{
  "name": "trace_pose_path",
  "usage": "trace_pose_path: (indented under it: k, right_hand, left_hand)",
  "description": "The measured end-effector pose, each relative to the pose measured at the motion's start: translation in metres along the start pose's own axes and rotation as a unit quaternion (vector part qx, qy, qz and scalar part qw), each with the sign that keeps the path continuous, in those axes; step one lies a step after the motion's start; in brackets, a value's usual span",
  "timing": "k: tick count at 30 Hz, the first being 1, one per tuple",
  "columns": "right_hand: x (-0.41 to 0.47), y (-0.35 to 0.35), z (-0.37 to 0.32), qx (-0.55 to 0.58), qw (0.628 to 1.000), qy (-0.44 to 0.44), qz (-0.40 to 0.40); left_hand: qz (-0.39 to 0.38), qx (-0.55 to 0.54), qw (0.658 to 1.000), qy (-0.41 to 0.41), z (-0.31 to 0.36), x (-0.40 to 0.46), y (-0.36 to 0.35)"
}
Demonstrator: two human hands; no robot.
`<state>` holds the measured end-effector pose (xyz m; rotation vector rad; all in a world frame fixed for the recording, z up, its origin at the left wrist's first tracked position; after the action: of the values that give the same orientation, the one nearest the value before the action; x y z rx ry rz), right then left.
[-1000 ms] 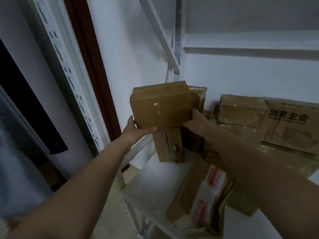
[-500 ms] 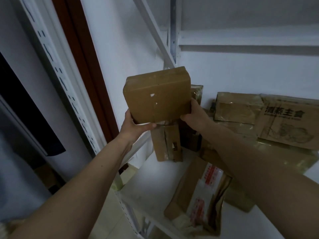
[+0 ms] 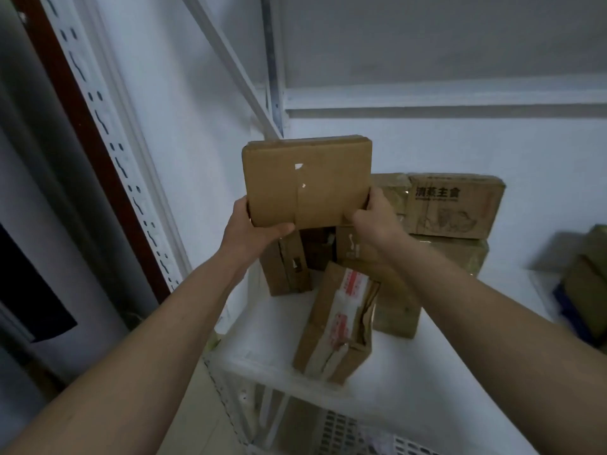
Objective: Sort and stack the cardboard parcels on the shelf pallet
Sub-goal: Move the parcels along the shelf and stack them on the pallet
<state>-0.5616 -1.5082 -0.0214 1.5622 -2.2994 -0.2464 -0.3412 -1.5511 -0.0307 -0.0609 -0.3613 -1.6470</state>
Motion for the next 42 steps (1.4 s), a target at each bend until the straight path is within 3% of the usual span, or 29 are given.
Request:
trace_pose_path:
  k: [8, 13, 23, 32, 42]
  right_hand:
    - [-0.093, 0.068, 0.01, -0.003, 0.99, -0.018, 0.138]
    - [-0.14, 0.124, 0.02, -0.023, 0.978, -0.044, 0.201]
    - [-0.201, 0.248, 0.049, 0.003, 0.963, -0.061, 0.262]
    - [-0.261, 0.408, 0.1, -0.015, 0.948, -0.118, 0.295]
    - [-0.329, 0.581, 0.158, -0.054, 0.932, -0.166, 0.317]
  left_hand:
    - [-0.047, 0.04, 0.998, -0.016, 0.028, -0.068, -0.043]
    - [-0.114, 0.019, 0.993, -0.003, 0.045, -0.102, -0.092]
    - [-0.245, -0.016, 0.968, -0.054, 0.094, -0.163, -0.215]
    - [-0.358, -0.027, 0.932, -0.042, 0.139, -0.235, -0.377]
    - [-0.424, -0.016, 0.904, -0.039, 0.184, -0.311, -0.552]
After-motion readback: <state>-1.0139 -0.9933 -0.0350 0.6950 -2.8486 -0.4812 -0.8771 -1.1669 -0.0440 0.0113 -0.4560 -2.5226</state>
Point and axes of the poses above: each hand's wrist, its own x-axis towards the middle knuckle, its own y-axis out of the back of the hand, z = x × y, the point moved 6 cm from there along x, towards the middle knuckle, and after that the axes turned 1 degree about -x, right-handed, at the moved point
